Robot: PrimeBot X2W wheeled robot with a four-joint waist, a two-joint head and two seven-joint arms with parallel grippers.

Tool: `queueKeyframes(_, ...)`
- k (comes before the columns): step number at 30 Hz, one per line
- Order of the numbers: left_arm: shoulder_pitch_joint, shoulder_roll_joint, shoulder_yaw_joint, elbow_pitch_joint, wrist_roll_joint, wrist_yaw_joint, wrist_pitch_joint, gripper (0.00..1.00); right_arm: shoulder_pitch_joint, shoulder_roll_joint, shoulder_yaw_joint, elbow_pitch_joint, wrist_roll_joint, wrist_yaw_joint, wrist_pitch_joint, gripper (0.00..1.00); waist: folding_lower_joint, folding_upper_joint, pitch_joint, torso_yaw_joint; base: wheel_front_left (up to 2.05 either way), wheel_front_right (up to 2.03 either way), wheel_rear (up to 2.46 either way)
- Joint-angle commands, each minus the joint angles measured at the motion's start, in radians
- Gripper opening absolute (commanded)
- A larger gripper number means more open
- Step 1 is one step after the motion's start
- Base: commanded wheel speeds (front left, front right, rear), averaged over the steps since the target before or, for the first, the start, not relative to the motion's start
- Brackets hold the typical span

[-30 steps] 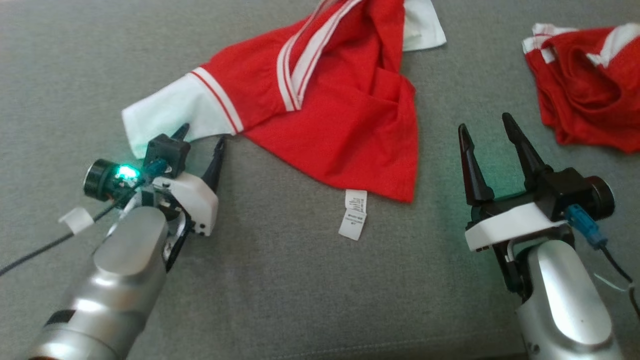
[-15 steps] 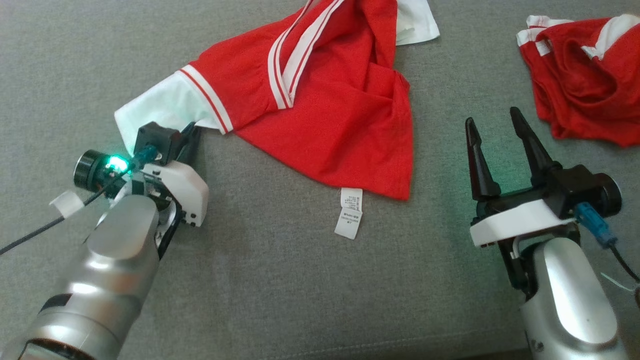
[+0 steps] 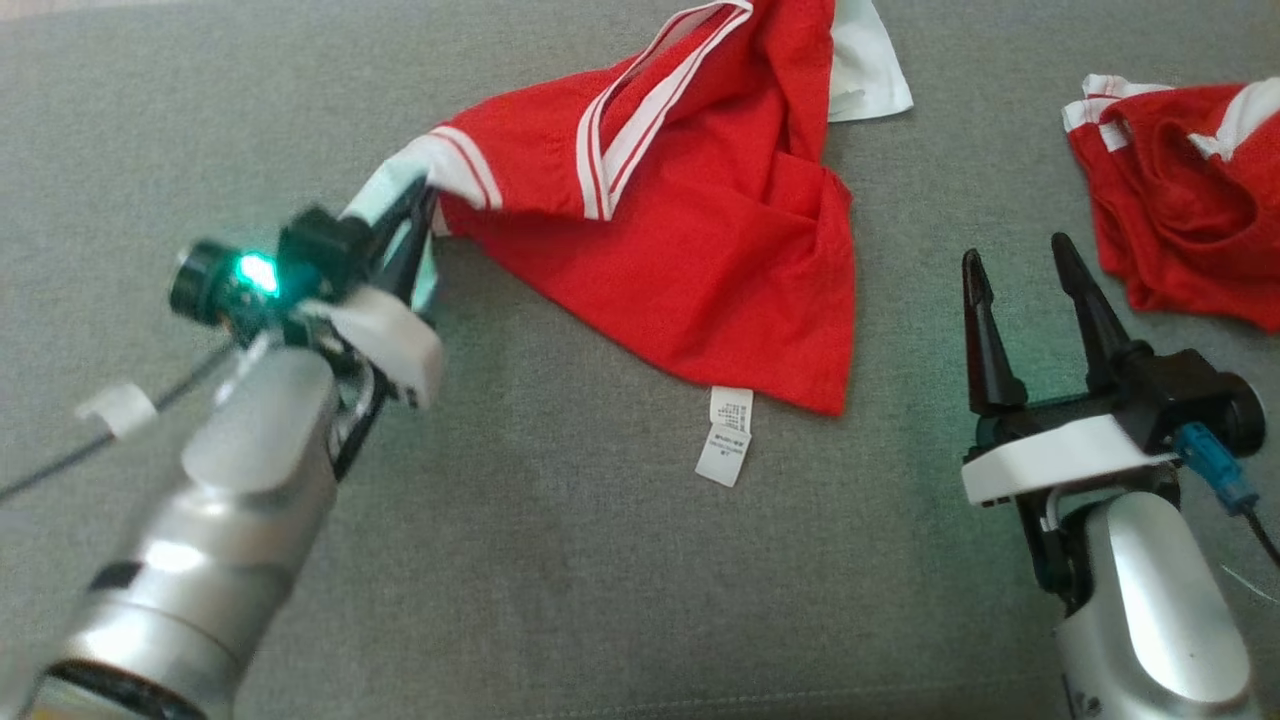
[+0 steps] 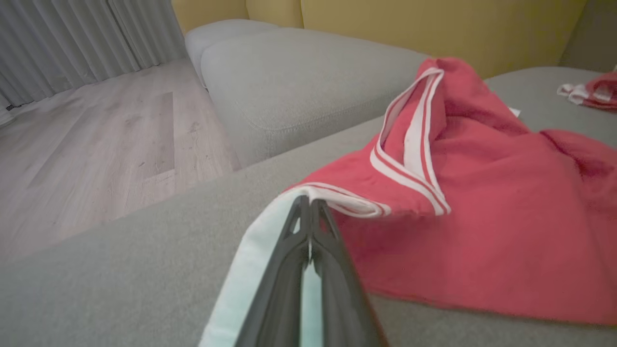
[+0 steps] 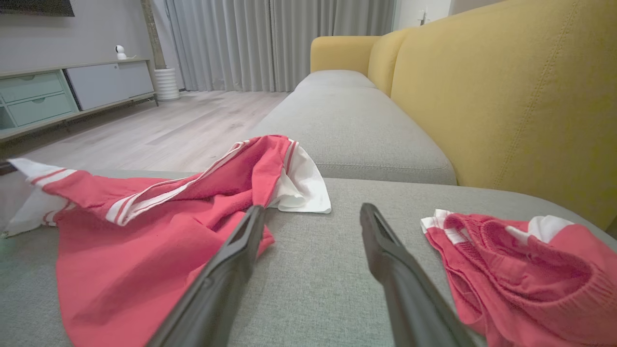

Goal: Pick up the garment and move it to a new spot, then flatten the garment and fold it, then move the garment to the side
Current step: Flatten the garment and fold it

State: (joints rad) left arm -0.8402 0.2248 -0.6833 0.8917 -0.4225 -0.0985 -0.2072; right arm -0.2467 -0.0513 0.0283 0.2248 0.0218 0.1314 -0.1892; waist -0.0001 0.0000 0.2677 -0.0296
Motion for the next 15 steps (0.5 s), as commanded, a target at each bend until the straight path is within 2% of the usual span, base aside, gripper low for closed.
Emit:
queueKeyframes(1, -0.081, 0.051, 0.040, -0.035, -0.012, -0.003, 0.009, 0.00, -0.008, 0.001, 0.026, -0.027, 0.010, -0.001, -0.007, 1.00, 0.0001, 0.0000, 0.002, -0.001, 0.00, 0.00, 0.00)
queueKeyframes(8, -0.175, 0.165, 0.130, -0.055, -0.129, -0.018, 0.188, 0.00, -0.036, 0.001, 0.101, -0.020, 0.033, -0.001, -0.008, 1.00, 0.0001, 0.0000, 0.045, -0.048, 0.00, 0.00, 0.00)
queueKeyframes(15, -0.218, 0.256, 0.192, 0.024, -0.179, 0.010, 0.268, 0.00, -0.065, 0.001, 0.175, -0.007, 0.054, -0.001, -0.018, 1.00, 0.0001, 0.0000, 0.093, -0.108, 0.00, 0.00, 0.00)
